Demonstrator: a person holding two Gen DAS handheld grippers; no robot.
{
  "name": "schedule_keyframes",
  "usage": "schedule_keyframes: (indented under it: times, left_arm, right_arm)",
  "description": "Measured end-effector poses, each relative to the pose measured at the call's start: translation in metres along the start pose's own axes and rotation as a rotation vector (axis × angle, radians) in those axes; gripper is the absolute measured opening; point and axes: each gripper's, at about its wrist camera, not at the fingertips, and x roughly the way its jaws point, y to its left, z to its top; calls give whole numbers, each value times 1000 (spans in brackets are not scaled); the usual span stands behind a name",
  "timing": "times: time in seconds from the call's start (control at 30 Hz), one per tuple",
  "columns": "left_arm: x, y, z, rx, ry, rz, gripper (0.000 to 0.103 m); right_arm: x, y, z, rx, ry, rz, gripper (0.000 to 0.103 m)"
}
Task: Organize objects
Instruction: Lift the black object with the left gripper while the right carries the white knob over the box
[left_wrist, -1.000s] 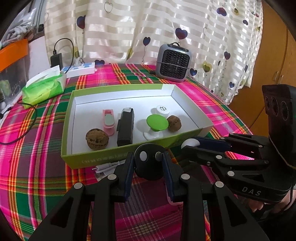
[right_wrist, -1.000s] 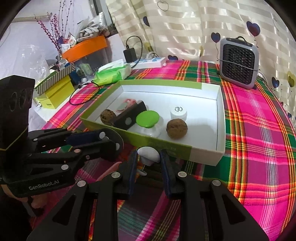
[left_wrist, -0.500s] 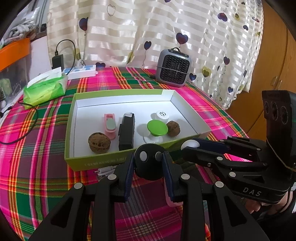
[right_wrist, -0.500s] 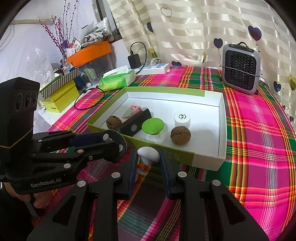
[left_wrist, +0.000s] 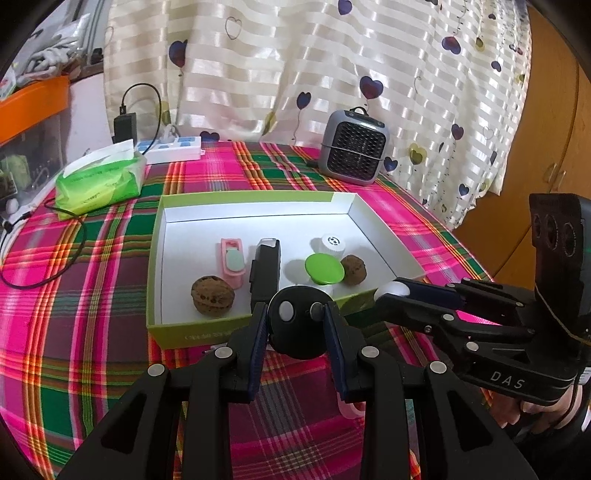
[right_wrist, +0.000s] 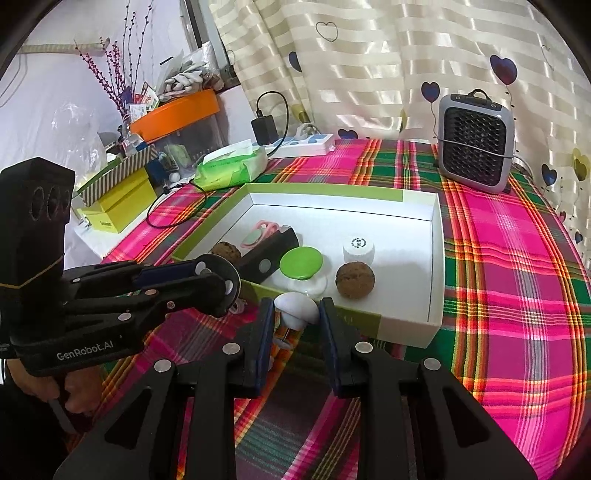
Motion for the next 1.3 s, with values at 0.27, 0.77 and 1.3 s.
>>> schedule_keyframes:
  times: [0.27,0.77,1.3]
  left_arm:
    - [-5,1,3,-8,-12,16,28]
    - [-6,6,8,-25,-1,49,28]
    - [-10,11,9,-37,5,79,28]
  right_arm:
    - [-3,0,4,5,-6,-2,26]
    - [-10,0,8,5,-14,-20,26]
    - [-17,-3,14,7,-22,-47,26]
